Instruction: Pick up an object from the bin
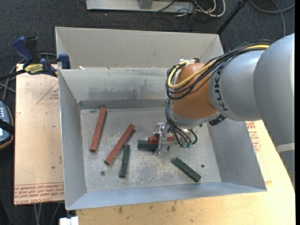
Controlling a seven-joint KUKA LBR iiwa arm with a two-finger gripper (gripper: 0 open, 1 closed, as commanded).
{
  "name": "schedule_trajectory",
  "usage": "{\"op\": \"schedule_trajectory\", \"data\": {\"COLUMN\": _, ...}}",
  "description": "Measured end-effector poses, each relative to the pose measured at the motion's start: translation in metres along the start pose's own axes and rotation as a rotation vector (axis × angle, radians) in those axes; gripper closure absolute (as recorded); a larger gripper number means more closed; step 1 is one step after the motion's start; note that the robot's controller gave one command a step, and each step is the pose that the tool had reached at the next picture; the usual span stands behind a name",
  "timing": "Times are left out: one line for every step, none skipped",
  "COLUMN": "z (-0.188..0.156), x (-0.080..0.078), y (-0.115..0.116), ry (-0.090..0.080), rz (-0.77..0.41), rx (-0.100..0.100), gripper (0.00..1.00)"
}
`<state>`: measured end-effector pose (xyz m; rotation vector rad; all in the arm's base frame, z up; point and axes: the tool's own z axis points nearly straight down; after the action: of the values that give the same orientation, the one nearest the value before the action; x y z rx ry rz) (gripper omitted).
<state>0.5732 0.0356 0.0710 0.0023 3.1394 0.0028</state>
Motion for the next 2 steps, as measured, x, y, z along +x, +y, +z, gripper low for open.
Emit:
{"op": "schedule_trajectory", "data": {"z": -0.004, "x": 0.001, "y": 0.000, "ry": 0.004, "rz": 0.000, "rx": 0.000, "gripper": 1.00}}
{"op": "schedule_trajectory", "data": {"z": -0.018, "x": 0.002, "y": 0.000, "ry": 0.005, "rz": 0.000, "rx": 0.001, "gripper": 1.00}}
